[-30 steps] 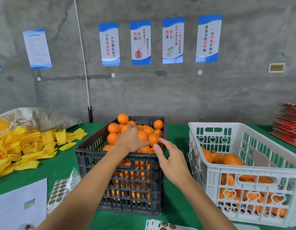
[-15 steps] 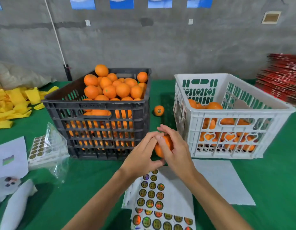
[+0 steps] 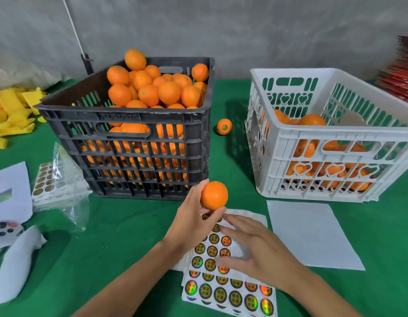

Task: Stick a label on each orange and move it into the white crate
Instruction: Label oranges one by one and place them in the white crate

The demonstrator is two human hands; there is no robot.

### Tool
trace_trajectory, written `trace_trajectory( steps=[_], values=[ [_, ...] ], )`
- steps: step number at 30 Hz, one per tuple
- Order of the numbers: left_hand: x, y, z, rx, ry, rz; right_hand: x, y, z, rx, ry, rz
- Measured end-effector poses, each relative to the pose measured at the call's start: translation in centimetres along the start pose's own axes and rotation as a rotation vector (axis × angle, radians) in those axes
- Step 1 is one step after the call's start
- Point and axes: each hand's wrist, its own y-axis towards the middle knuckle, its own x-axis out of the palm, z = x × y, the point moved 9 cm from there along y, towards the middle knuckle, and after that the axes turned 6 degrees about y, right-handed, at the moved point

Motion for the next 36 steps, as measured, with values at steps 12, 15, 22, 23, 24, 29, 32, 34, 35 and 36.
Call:
trace_trajectory(
  steps=[12, 15, 22, 23, 24, 29, 32, 34, 35, 36],
  values=[
    [1.9, -0.8, -0.1, -0.133, -0.268, -0.003, -1.1, 0.6, 0.6, 0.062, 0.101, 0.137],
    [2.0, -0.8, -0.6, -0.158, -0.301, -0.003, -1.6, 0.6, 0.7, 0.053, 0.15, 0.198],
    [2.0, -0.5, -0.7, -0.138, -0.19, -0.029, -1.7, 0.6, 3.0, 0.171, 0.572, 0.325],
    [1.9, -0.5, -0.6, -0.133, -0.163, -0.031, -1.5, 0.6, 3.3, 0.197, 0.627, 0.327],
    [1.9, -0.5, -0.6, -0.127, -0.143, -0.032, -1.4, 0.6, 3.5, 0.218, 0.672, 0.328],
    [1.4, -0.3, -0.4, -0.158, -0.288, -0.031, -1.2, 0.6, 3.8, 0.221, 0.735, 0.306],
    [1.4, -0.4, -0.4, -0.162, -0.314, -0.034, -1.5, 0.5, 3.5, 0.213, 0.718, 0.311],
    [1.5, -0.5, -0.3, -0.155, -0.28, -0.041, -2.2, 0.3, 2.8, 0.154, 0.641, 0.35],
    [1.6, -0.5, -0.3, -0.159, -0.28, -0.047, -2.7, 0.3, 2.3, 0.101, 0.559, 0.379],
    [1.7, -0.5, -0.4, -0.172, -0.292, -0.052, -3.0, 0.1, 1.6, 0.045, 0.454, 0.395]
  ],
)
